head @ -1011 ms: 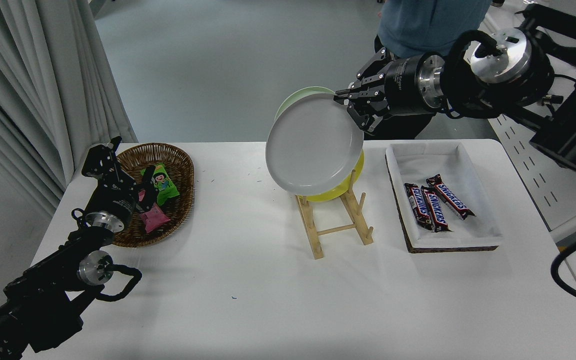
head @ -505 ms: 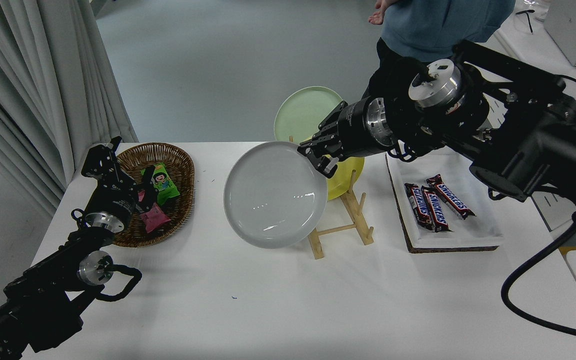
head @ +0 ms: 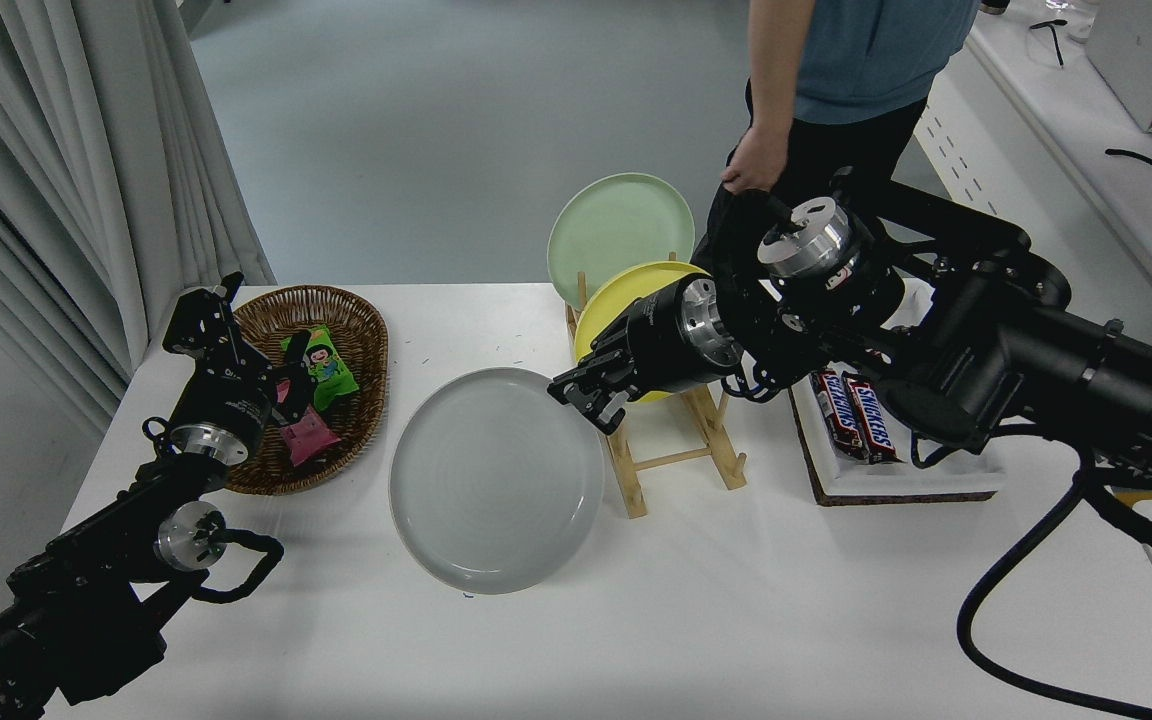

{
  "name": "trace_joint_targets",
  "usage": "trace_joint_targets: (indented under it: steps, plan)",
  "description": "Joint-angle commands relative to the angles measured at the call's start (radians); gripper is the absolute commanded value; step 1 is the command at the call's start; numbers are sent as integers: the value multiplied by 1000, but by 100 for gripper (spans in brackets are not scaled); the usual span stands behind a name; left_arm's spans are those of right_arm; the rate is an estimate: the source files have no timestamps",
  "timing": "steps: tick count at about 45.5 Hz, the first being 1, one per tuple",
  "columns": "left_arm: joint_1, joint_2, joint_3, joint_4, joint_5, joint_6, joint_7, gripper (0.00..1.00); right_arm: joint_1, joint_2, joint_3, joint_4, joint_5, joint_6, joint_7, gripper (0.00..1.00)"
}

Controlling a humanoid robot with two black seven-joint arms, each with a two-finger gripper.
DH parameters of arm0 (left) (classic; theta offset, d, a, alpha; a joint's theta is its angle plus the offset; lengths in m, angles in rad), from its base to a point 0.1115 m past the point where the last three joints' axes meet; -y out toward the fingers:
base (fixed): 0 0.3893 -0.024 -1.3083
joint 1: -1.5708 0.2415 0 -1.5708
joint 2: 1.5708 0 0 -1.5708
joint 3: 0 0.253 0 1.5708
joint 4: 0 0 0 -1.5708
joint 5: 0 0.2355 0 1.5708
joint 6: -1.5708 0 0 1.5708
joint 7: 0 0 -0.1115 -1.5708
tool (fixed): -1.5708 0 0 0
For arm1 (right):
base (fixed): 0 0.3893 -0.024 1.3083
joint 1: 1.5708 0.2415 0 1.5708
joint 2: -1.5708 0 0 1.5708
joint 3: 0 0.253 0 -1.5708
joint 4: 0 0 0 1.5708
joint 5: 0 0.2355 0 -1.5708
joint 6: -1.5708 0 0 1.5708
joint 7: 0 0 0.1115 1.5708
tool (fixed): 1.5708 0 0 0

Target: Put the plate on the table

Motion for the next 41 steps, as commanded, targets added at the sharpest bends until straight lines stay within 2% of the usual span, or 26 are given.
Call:
trace_joint_targets:
  steps: [1, 16, 29, 41]
  plan:
    - [0, 0, 0, 0, 0, 0, 0, 100, -80, 44, -10, -69, -1, -1, 0, 0]
    - [0, 0, 0, 0, 0, -2, 0, 100, -101, 44, -240, -70, 23, -1, -6, 0]
    - [0, 0, 0, 0, 0, 0, 0, 100, -35, 30, -487, -70, 220, -1, -6, 0]
    - [-1, 0, 0, 0, 0, -2, 0, 100, -17, 26, -497, -101, 246, -1, -6, 0]
